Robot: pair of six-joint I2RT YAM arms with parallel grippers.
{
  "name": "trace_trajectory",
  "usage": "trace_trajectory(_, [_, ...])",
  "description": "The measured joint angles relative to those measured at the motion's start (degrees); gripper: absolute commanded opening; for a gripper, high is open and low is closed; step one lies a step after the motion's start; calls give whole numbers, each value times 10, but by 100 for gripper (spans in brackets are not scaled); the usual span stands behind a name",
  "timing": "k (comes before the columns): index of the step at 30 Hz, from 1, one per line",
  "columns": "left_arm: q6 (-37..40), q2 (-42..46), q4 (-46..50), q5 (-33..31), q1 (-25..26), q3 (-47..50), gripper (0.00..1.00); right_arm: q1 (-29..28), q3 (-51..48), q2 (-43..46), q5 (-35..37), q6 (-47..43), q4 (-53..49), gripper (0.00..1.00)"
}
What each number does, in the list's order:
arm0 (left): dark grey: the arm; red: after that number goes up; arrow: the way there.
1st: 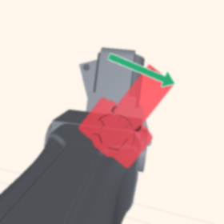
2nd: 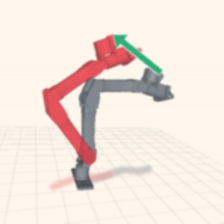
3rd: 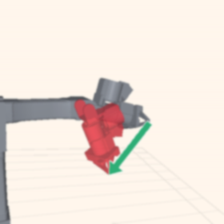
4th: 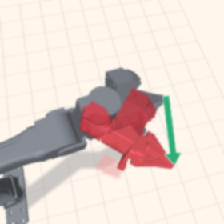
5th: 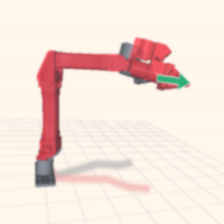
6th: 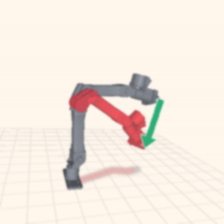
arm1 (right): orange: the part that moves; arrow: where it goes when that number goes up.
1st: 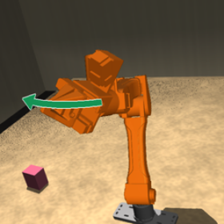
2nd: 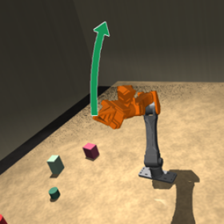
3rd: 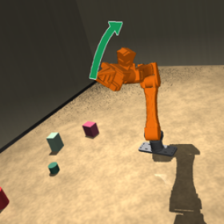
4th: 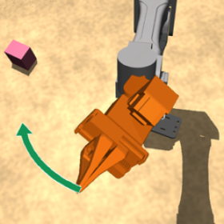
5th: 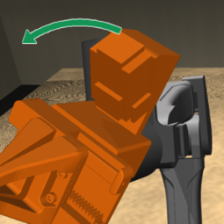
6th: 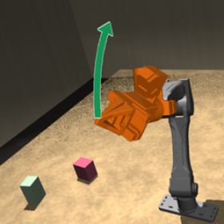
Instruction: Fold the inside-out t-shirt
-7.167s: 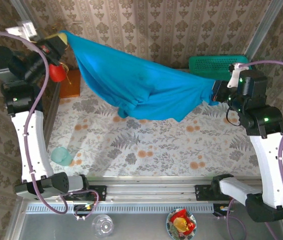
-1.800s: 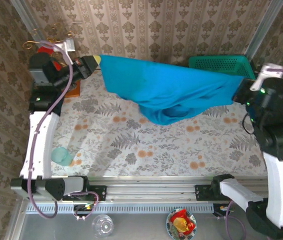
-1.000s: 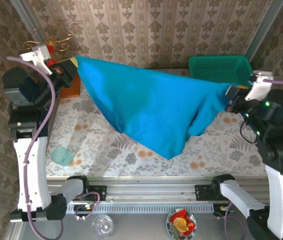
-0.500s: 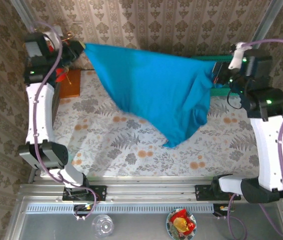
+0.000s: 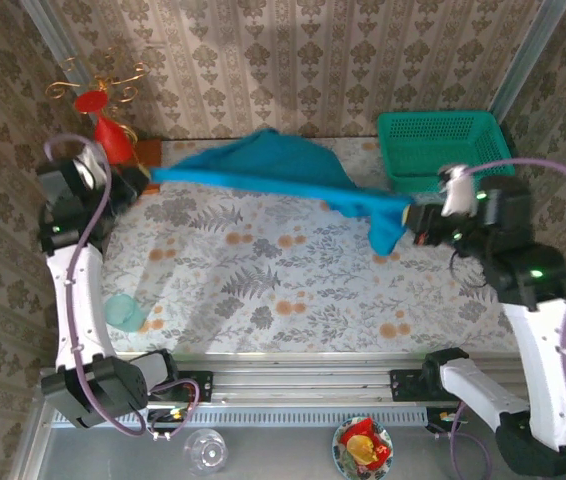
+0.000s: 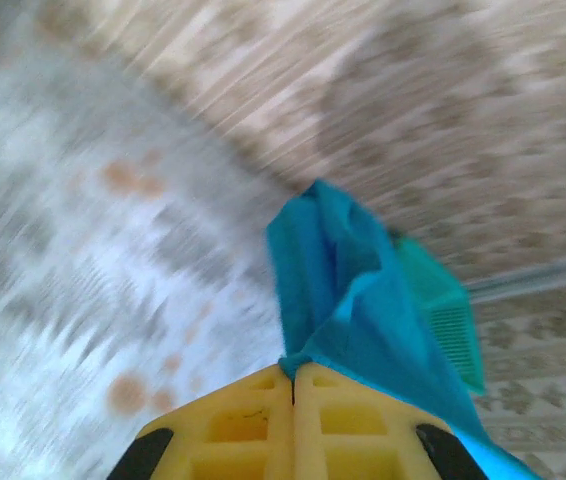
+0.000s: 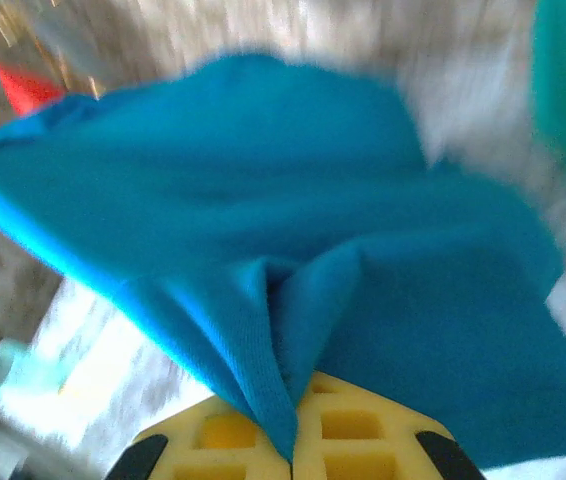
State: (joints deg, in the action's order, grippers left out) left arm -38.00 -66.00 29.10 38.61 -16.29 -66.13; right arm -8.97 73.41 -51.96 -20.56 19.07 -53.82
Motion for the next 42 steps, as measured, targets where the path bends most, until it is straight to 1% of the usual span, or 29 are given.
trace_trajectory(1, [3, -1, 5, -8, -9, 41, 0, -9, -51, 1, -15, 13, -4, 32])
trace_trajectory(2, [3, -2, 9, -20, -23, 88, 0, -15, -101, 1, -27, 26, -10, 36])
trace_trajectory(4, [5, -6, 14, -34, -46, 150, 0, -18, -172, -1, -42, 49, -29, 43])
trace_trajectory(6, [8, -10, 16, -44, -59, 183, 0, -18, -215, 2, -43, 74, -46, 45])
trace_trajectory(12, [27, -16, -1, -50, -59, 189, 0, -18, -232, 12, -7, 112, -42, 44])
trace_trajectory(14, [32, -17, -3, -50, -59, 189, 0, -22, -247, 2, 7, 118, -32, 44])
trace_trajectory(16, [34, -18, -5, -50, -59, 189, 0, -39, -260, -22, 21, 126, -19, 44])
trace_trajectory(17, [34, -19, -5, -50, -59, 189, 0, -51, -264, -35, 27, 130, -11, 45])
trace_trajectory(20, [34, -21, -9, -48, -59, 189, 0, -113, -267, -90, 39, 150, 34, 45])
trace_trajectory(25, [36, -23, -13, -48, -59, 189, 0, -212, -248, -211, 67, 190, 110, 47])
trace_trajectory(28, [36, -23, -13, -47, -59, 189, 0, -254, -223, -272, 72, 221, 156, 49])
trace_trajectory(32, [36, -21, -16, -44, -59, 192, 0, -288, -207, -324, 74, 275, 214, 49])
trace_trajectory(37, [38, -20, -16, -44, -59, 205, 0, -308, -213, -343, 76, 354, 263, 46])
trace_trajectory(42, [42, -20, -16, -43, -59, 212, 0, -316, -236, -346, 82, 398, 280, 35])
